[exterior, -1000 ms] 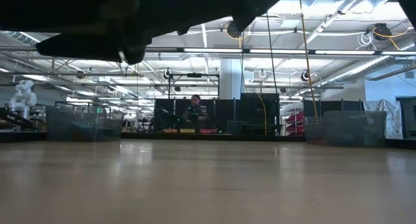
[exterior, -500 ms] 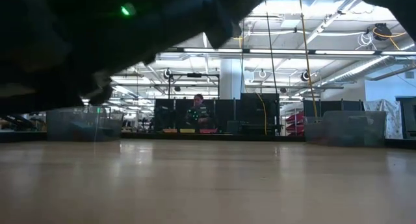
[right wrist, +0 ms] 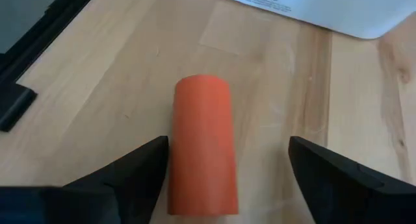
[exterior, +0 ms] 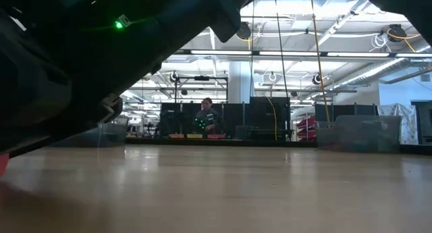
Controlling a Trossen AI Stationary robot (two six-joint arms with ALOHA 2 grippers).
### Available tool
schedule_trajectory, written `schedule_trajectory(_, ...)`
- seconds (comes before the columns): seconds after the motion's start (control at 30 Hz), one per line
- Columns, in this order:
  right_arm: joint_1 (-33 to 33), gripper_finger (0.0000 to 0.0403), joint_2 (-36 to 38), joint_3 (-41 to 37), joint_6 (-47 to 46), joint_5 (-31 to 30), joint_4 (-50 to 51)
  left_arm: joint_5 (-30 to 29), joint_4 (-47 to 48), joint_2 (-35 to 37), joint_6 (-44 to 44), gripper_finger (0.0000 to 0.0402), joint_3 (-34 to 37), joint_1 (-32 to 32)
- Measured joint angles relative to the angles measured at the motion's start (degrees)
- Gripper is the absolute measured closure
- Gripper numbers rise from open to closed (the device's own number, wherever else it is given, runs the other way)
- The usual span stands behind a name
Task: Sort blocks by size
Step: Put the orange cylindrical block into the white bin
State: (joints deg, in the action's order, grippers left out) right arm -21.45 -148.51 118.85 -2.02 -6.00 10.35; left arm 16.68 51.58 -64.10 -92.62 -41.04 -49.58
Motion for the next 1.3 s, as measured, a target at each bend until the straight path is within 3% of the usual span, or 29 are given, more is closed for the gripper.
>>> schedule_trajectory(0.33, 0.32, 0.0242, 0.02, 0.00, 1.05, 0.44, 0.59, -9.08, 0.36, 0.15, 4.76, 0.0169, -5.98, 0.00)
schedule_trajectory(0.47, 0.39, 0.0280, 0.06, 0.00, 1.58, 0.30, 0.72, -10.95, 2.22, 0.17, 7.22, 0.0169, -7.50, 0.00)
schedule_trajectory(0.7, 0.55, 0.0280, 0.39, 0.00, 2.51, 0.10, 1.46, -16.43, 2.16, 0.17, 14.06, 0.0168, -7.56, 0.07)
schedule_trajectory(1.03, 2.51, 0.0287, 3.59, -0.17, 4.46, -2.49, 8.32, -28.93, 1.68, 0.17, 25.67, 0.0169, -7.56, 0.07)
schedule_trajectory(1.17, 2.81, 0.0284, 5.40, -0.16, 5.76, -7.85, 10.97, -31.73, 1.18, -0.07, 28.15, 0.0168, -7.58, 0.07)
schedule_trajectory(1.3, 2.68, 0.0286, 6.73, -0.15, 8.89, -17.83, 14.54, -32.43, 1.13, -0.79, 28.66, 0.0169, -7.58, 0.07)
